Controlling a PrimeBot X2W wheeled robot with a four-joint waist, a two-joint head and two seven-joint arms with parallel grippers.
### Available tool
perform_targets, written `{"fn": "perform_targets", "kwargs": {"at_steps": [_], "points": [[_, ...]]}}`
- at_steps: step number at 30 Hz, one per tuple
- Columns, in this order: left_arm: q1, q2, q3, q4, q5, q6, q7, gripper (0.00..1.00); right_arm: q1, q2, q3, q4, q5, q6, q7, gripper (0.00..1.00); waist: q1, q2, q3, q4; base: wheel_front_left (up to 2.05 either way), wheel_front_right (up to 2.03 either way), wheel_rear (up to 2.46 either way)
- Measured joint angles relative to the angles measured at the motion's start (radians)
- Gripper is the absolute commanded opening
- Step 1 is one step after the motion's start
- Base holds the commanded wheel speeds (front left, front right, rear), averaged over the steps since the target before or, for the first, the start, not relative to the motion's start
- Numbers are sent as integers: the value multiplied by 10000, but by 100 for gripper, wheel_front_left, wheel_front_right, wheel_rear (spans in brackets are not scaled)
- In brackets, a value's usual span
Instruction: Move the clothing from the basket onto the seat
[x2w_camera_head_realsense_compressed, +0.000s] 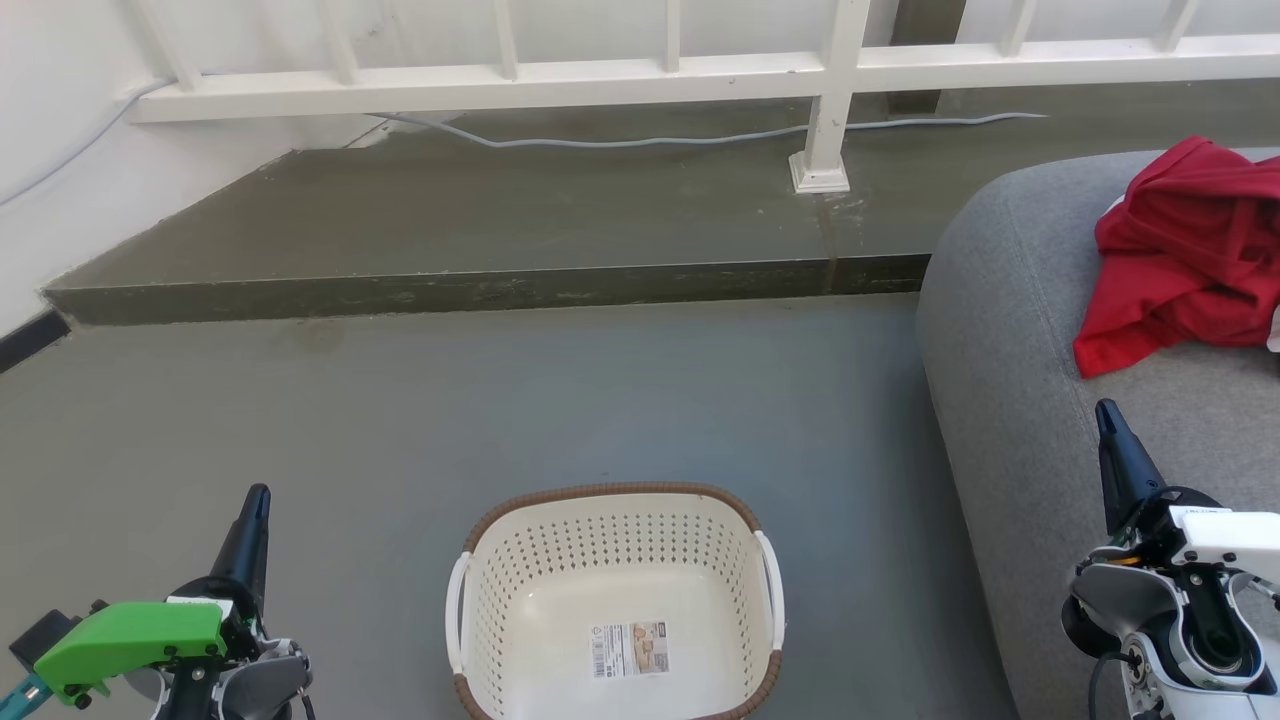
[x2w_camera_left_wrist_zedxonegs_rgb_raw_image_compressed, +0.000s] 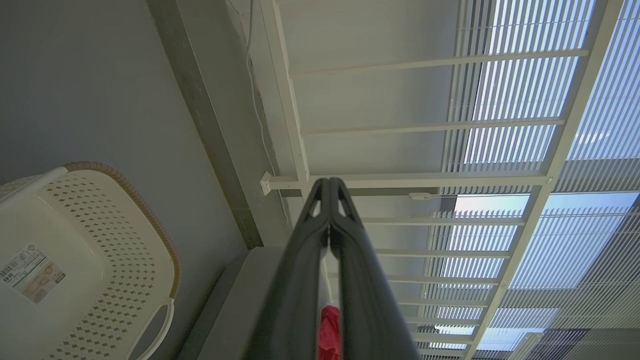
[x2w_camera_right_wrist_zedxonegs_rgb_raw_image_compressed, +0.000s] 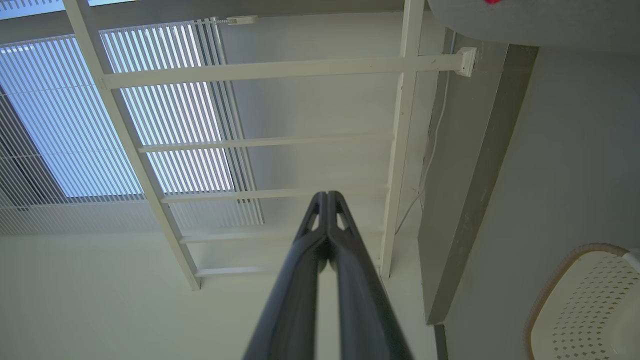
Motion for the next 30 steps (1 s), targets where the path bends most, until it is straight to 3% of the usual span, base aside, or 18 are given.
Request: {"fn": "perform_targets", "kwargs": {"at_steps": [30], "points": [[-2, -8, 15, 6, 0, -4, 2, 0, -2, 17, -33, 10, -2, 2, 27, 0, 0, 0, 0, 0, 0, 0, 0]]}}
